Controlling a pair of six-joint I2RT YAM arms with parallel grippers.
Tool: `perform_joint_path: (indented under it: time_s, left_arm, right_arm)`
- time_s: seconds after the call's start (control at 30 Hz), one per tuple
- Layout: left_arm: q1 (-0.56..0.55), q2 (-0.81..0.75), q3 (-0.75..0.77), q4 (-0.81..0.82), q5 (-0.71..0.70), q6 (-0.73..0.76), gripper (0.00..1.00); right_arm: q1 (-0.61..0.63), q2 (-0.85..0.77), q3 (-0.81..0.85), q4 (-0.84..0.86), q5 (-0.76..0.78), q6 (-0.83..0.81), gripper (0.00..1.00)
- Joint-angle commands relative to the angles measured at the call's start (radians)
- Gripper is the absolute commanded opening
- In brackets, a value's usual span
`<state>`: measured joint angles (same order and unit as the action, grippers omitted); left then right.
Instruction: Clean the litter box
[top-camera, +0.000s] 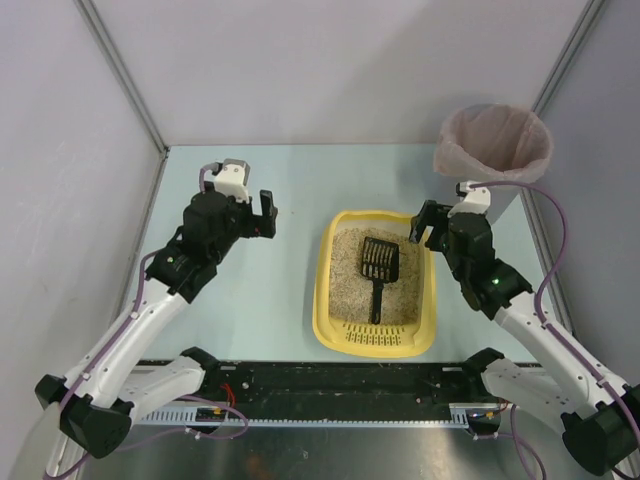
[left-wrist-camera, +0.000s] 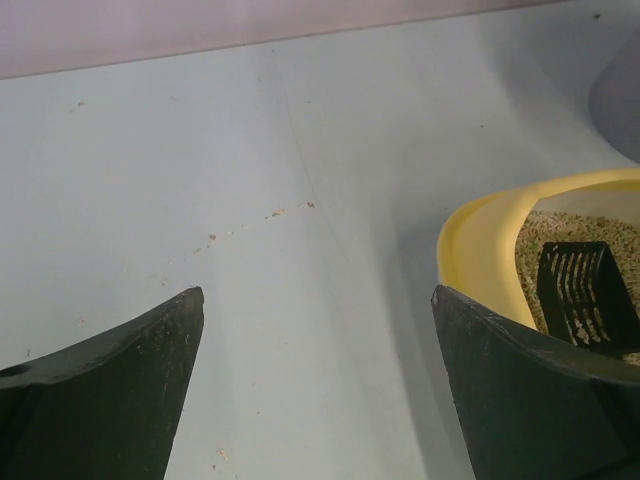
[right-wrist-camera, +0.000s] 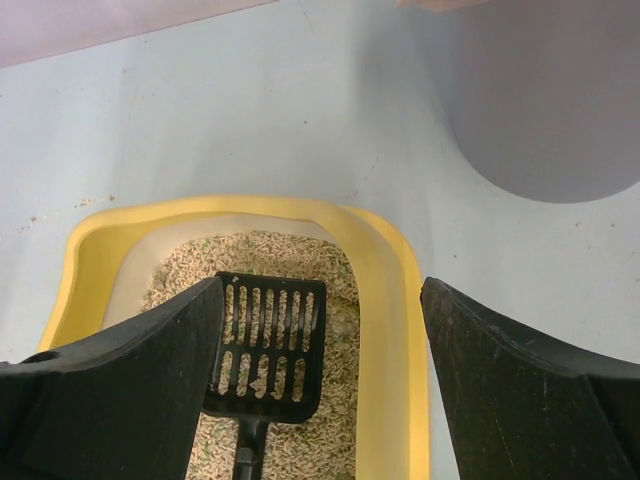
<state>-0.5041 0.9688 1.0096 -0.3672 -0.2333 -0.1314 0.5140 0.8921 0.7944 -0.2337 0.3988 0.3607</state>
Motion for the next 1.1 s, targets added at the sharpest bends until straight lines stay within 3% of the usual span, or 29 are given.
perform_joint_path:
  time_s: [0.0, 0.3, 0.47, 0.63, 0.77, 0.83, 0.93, 1.07]
  left_arm:
    - [0.001, -0.013, 0.041, 0.050, 0.040, 0.006, 1.00]
    - [0.001, 0.054, 0.161, 0.050, 0.215, -0.073, 1.00]
    - [0.001, 0.036, 0.091, 0.062, 0.235, -0.040, 1.00]
    - [0.001, 0.045, 0.023, 0.065, 0.235, -0.028, 1.00]
    - [0.001, 0.068, 0.029, 0.070, 0.293, 0.006, 1.00]
    - [-0.002, 0.058, 0.030, 0.074, 0.435, 0.064, 1.00]
    - [-0.016, 0.024, 0.003, 0.108, 0.540, 0.099, 1.00]
    - [-0.028, 0.008, -0.029, 0.140, 0.546, 0.108, 1.00]
  right_arm:
    - [-0.003, -0.015, 0.078, -0.022, 0.015, -0.026, 0.85]
    - [0.001, 0.007, 0.203, -0.188, -0.052, -0.026, 0.82]
    - [0.015, 0.037, 0.330, -0.381, -0.141, -0.002, 0.75]
    - [0.158, 0.073, 0.471, -0.657, -0.080, 0.093, 0.60]
    - [0.306, 0.063, 0.503, -0.779, -0.025, 0.302, 0.48]
    - [0.416, 0.103, 0.497, -0.829, 0.032, 0.401, 0.47]
    - [0.510, 0.227, 0.497, -0.845, 0.097, 0.438, 0.47]
    - [0.515, 0.361, 0.485, -0.799, 0.095, 0.468, 0.50]
